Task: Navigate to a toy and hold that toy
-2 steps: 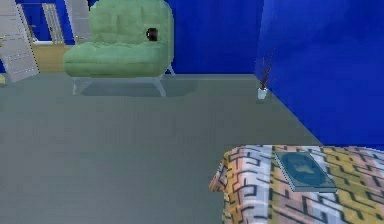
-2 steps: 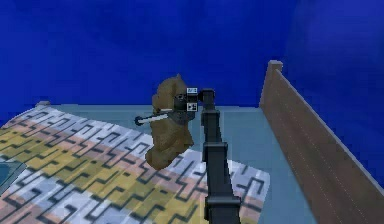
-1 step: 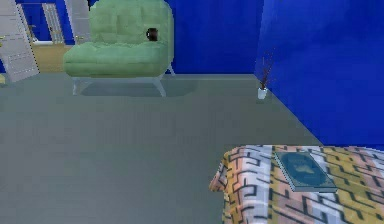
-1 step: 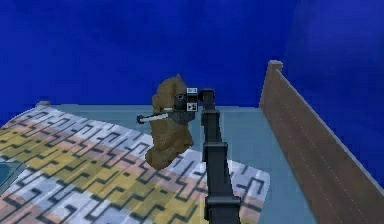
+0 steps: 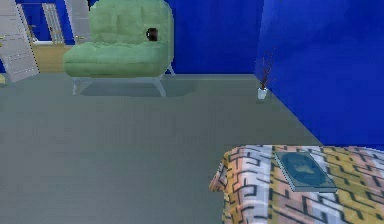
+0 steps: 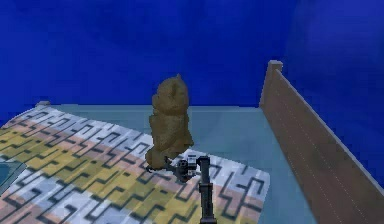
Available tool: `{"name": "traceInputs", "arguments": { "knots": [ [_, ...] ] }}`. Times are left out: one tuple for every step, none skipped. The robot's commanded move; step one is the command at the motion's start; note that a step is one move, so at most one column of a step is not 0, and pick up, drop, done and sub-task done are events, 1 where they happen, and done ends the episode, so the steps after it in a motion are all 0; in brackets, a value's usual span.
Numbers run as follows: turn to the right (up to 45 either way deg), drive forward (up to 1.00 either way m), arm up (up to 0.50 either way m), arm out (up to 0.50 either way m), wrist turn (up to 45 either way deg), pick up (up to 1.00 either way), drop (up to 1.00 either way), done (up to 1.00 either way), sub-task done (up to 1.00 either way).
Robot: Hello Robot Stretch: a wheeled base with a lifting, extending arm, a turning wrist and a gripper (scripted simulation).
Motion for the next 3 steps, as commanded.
{"name": "traceInputs", "arguments": {
  "knots": [
    [0.0,0.00,0.00,0.00,0.0,1.00,0.00,0.00,0.00],
    [0.0,0.00,0.10,0.00,0.0,0.00,0.00,0.00,0.00],
    [0.0,0.00,0.00,0.00,0.0,0.00,0.00,1.00,0.00]
  ]
}}
